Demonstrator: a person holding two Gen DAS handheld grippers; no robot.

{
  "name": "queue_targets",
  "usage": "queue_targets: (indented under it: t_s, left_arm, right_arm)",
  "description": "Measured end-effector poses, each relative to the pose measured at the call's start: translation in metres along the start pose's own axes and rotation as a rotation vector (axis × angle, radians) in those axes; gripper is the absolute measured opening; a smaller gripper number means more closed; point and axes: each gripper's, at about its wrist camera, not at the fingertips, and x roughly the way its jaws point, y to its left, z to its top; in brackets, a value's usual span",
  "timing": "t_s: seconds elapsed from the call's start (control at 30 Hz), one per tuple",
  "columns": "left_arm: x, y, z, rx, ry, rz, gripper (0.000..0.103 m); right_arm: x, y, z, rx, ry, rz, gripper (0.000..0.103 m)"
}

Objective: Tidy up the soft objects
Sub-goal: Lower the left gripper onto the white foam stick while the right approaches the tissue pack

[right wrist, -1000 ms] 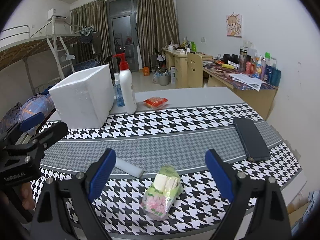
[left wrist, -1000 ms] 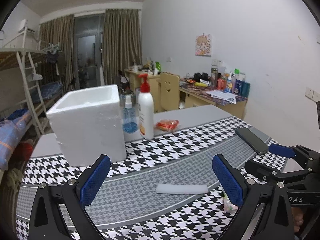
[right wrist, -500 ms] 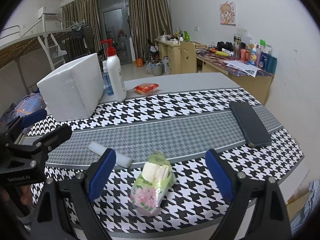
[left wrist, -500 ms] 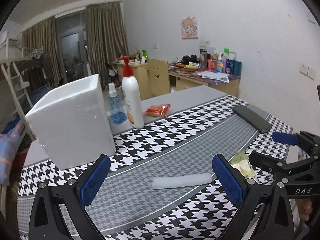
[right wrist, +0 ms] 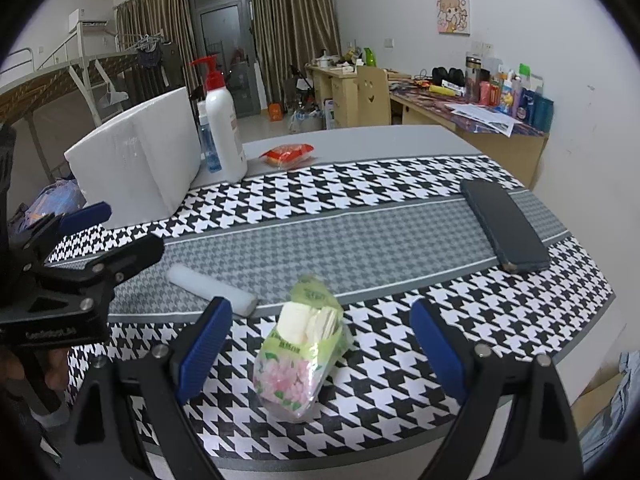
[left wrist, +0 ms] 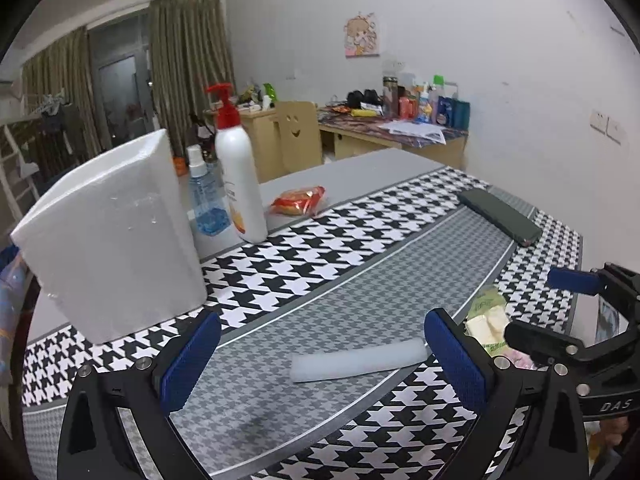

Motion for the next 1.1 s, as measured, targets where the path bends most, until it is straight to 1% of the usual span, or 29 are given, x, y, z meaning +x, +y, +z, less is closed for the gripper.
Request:
queue_targets:
  t_s: [0.17, 0.23, 0.4, 0.5, 0.53, 0.63, 0.77, 0.83, 0.9, 0.93, 1.03, 1.1]
  left_arm:
    - [0.015, -0.001, -0.004, 0.036, 0.044, -0.025, 0.102]
    - [0.018, -0.003, -0.006, 0.060, 0.048, -0.033, 0.102]
    - [0.028, -0.003, -0.009, 0.075, 0.073, -0.050, 0.102]
    - [0.033, -0.005, -0.008, 0.104, 0.082, -0.082, 0.102]
    - [0.034, -0.007, -0.008, 0.128, 0.088, -0.105, 0.102]
    - [0.038, -0.011, -0.009, 0.178, 0.090, -0.130, 0.102]
    - [0.049, -0.009, -0.010, 0.182, 0.130, -0.175, 0.102]
    - [0.052, -0.009, -0.011, 0.193, 0.134, -0.182, 0.099]
    - [0.056, -0.011, -0.013, 0.208, 0.159, -0.205, 0.089]
    - [0.058, -0.013, -0.014, 0.222, 0.179, -0.220, 0.087]
    - [0.062, -0.015, -0.019, 0.251, 0.197, -0.240, 0.086]
    - [0.065, -0.013, -0.021, 0.252, 0.211, -0.254, 0.086]
  right_arm:
    - [0.001, -0.003, -0.002, 0.015, 0.011, -0.004, 0.093]
    - [0.000, -0.004, -0.003, 0.014, 0.011, -0.007, 0.093]
    - [0.004, -0.006, -0.008, 0.023, 0.035, -0.001, 0.093]
    - [0.007, -0.005, -0.011, 0.020, 0.045, -0.002, 0.093]
    - [0.007, -0.005, -0.011, 0.021, 0.047, -0.002, 0.093]
    - [0.008, -0.006, -0.012, 0.029, 0.053, -0.005, 0.093]
    - [0.007, -0.009, -0.012, 0.038, 0.053, -0.012, 0.093]
    - [0.008, -0.010, -0.012, 0.043, 0.055, -0.017, 0.093]
    - [0.010, -0.011, -0.013, 0.049, 0.064, -0.023, 0.093]
    - [0.011, -0.011, -0.013, 0.050, 0.067, -0.023, 0.093]
    - [0.013, -0.011, -0.014, 0.050, 0.075, -0.023, 0.093]
    - [0.013, -0.010, -0.015, 0.047, 0.078, -0.022, 0.093]
